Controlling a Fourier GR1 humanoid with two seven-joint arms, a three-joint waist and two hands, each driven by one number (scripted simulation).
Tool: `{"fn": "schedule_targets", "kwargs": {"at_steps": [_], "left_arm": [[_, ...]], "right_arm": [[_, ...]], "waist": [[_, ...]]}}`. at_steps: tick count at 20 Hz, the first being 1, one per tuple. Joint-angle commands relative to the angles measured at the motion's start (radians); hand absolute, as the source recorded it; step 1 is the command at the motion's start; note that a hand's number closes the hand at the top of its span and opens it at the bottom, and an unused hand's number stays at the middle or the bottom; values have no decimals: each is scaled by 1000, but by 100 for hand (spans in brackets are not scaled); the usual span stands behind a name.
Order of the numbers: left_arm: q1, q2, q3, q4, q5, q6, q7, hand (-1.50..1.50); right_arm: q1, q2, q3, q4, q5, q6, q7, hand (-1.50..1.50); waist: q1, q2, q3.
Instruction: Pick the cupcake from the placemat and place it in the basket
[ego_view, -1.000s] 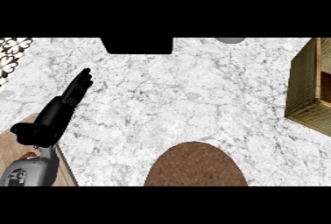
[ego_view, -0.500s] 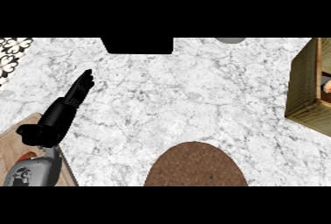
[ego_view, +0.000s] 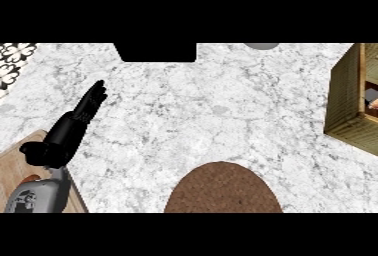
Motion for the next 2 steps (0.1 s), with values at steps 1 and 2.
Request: {"fn": "schedule_targets", "kwargs": {"at_steps": [1, 2], "left_arm": [[-43, -21, -4, 20, -10, 28, 15, 0], [7, 1, 0, -42, 11, -5, 29, 0]], "right_arm": [[11, -99, -78, 39, -90, 93, 54, -150], [-17, -153, -70, 85, -88, 134, 90, -150]], "waist": [[-14, -2, 1], [1, -2, 1]]}}
